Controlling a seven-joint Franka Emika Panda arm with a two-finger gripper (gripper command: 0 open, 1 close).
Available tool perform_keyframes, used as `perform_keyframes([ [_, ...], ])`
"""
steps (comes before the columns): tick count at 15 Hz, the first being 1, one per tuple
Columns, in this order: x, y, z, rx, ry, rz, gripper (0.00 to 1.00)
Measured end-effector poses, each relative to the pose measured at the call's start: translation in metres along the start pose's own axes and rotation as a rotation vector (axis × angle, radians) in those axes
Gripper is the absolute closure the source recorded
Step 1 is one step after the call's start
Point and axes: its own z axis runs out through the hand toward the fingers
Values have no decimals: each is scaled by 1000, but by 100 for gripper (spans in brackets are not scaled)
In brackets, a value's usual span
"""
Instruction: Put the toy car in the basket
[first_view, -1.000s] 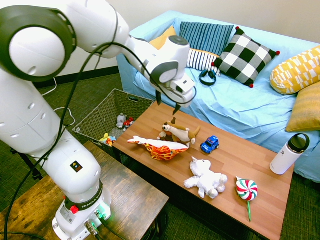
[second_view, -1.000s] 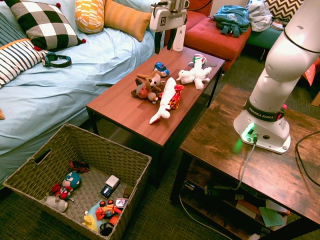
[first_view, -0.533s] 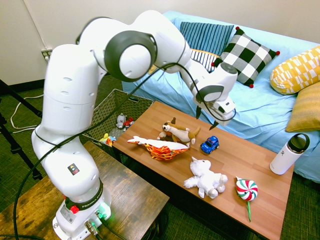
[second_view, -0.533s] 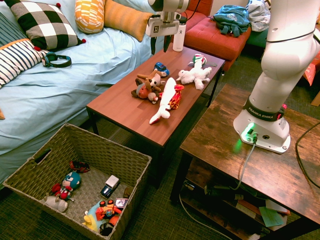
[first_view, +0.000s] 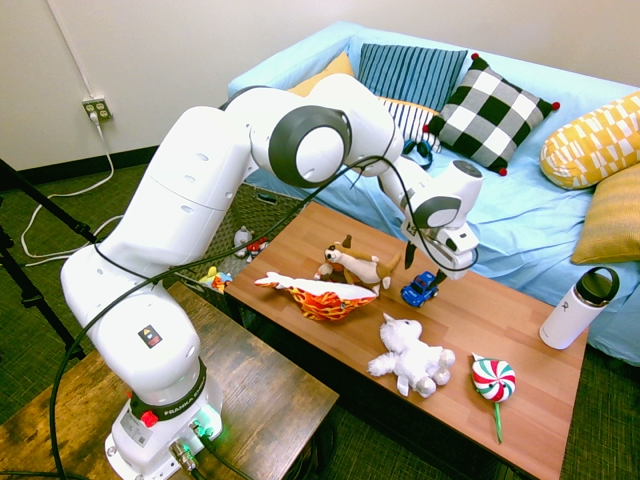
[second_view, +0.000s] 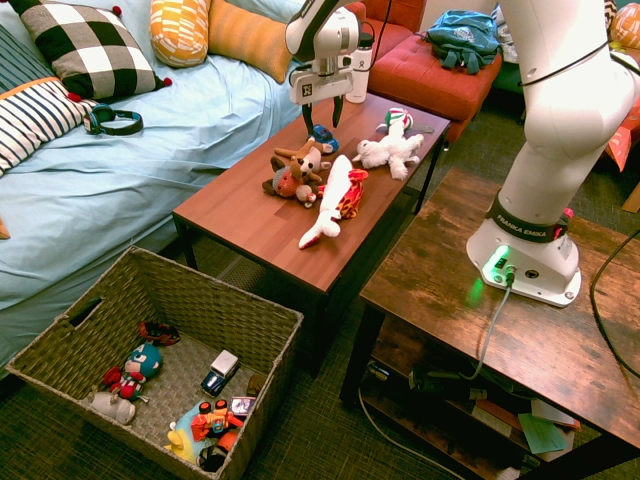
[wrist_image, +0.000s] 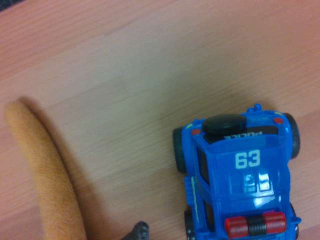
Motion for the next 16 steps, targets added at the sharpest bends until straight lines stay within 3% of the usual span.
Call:
perform_keyframes([
  [16,30,-22,37,-61,-44,-3,100],
])
